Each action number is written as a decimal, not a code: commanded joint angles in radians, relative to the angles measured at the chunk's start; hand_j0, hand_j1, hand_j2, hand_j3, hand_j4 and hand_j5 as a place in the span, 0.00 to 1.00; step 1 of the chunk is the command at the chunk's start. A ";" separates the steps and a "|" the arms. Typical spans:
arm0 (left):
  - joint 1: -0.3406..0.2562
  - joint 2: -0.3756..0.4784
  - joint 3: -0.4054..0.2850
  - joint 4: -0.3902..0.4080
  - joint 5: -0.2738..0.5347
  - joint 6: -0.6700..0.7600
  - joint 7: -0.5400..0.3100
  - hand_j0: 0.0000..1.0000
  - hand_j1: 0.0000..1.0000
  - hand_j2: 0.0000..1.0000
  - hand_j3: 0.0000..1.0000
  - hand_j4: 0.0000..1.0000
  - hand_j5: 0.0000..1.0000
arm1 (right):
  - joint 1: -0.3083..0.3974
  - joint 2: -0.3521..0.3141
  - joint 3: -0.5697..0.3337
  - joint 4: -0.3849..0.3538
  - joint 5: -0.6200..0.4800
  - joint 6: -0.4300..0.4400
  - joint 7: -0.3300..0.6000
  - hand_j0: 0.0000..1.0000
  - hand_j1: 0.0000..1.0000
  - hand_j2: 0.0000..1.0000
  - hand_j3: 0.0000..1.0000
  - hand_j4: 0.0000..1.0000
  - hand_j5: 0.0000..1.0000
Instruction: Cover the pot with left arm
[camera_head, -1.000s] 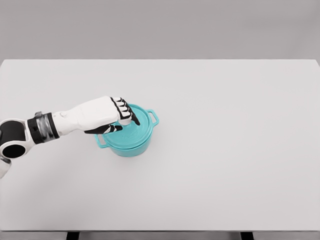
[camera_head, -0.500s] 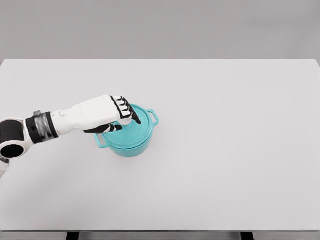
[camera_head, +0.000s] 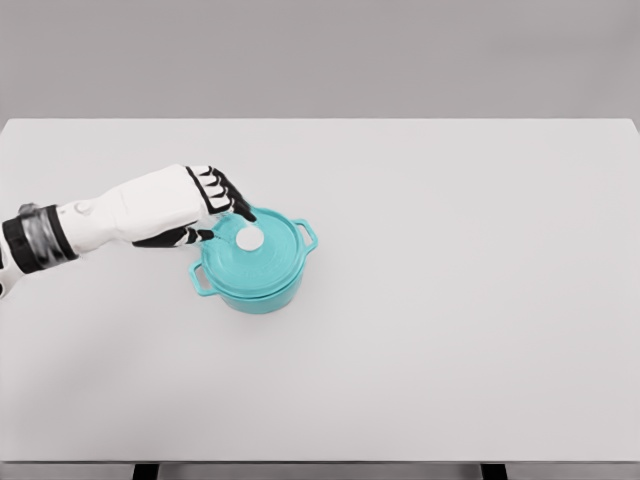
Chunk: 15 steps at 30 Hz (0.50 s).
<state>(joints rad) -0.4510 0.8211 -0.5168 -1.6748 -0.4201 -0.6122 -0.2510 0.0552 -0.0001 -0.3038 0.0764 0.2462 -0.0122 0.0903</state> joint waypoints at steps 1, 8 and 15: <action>0.011 0.078 0.072 0.001 0.024 0.001 -0.004 0.95 0.95 0.95 0.95 0.95 0.95 | 0.000 0.000 0.000 0.000 0.001 0.000 0.000 1.00 1.00 1.00 1.00 1.00 1.00; 0.064 0.197 0.254 0.049 0.119 0.001 -0.007 1.00 1.00 1.00 1.00 1.00 1.00 | 0.000 0.000 0.000 0.000 0.001 0.000 0.000 1.00 1.00 1.00 1.00 1.00 1.00; 0.112 0.197 0.244 0.053 0.107 0.001 -0.007 1.00 1.00 1.00 1.00 1.00 1.00 | 0.000 0.000 0.000 0.000 0.001 0.000 0.000 1.00 1.00 1.00 1.00 1.00 1.00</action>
<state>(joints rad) -0.3390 1.0162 -0.2771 -1.6233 -0.3199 -0.6122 -0.2582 0.0552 -0.0001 -0.3038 0.0764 0.2465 -0.0122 0.0903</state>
